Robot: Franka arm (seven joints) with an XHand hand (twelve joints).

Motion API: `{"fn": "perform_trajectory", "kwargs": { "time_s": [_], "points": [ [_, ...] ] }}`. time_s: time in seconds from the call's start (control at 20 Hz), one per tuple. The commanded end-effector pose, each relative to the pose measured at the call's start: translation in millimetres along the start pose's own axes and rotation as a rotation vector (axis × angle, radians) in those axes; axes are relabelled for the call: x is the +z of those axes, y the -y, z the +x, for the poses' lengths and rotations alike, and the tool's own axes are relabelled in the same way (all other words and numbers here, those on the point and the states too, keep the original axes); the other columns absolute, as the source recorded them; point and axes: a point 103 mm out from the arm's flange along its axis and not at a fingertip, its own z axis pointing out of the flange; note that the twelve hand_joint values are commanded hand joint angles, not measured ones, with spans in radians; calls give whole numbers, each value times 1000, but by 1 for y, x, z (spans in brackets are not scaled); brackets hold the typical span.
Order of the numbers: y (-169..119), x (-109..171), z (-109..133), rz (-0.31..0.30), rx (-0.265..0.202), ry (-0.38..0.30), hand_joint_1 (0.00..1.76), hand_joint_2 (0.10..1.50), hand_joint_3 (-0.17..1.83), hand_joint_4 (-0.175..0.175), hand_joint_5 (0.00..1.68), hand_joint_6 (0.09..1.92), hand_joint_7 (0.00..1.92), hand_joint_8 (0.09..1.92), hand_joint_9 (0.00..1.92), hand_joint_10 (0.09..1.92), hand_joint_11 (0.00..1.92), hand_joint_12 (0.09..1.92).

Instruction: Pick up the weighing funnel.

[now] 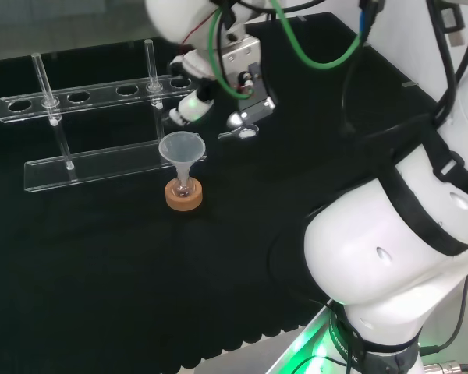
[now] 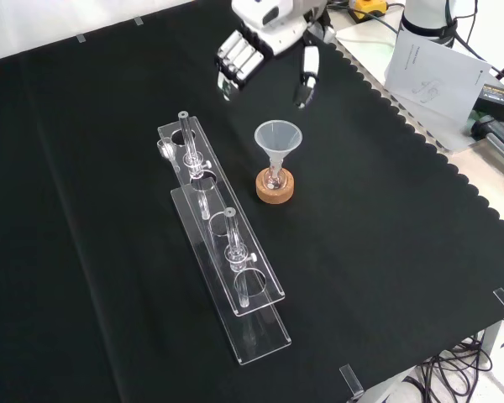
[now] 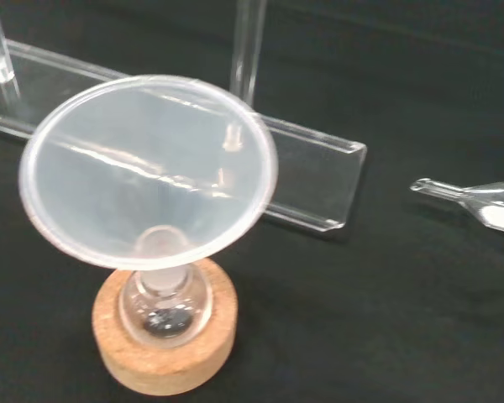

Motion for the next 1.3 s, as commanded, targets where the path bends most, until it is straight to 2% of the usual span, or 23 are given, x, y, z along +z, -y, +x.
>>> {"fn": "perform_trajectory", "kwargs": {
  "time_s": [0.05,0.3,0.45,0.7,0.8,0.95,1.05,1.3],
  "points": [
    [16,-7,-38,-2,17,-68,494,720,275,-71,326,87,99,747,348,716,262,1397],
    [15,-8,-68,-18,31,-95,494,721,273,-70,325,87,109,746,363,714,270,1398],
    [10,-5,-94,12,3,-130,524,730,276,-69,332,87,149,749,394,706,293,1387],
    [-6,12,-140,21,14,-213,660,736,307,-62,363,87,206,730,451,670,315,1367],
    [-15,22,-157,36,14,-226,669,732,320,-60,384,87,237,727,473,658,326,1361],
    [-32,38,-179,58,9,-219,676,722,341,-55,423,87,284,717,510,641,341,1353],
    [-45,52,-188,77,22,-201,681,717,349,-52,451,87,310,715,530,635,347,1351],
    [-76,84,-189,140,11,-140,686,710,360,-44,504,87,347,716,552,628,353,1348]
  ]
}}
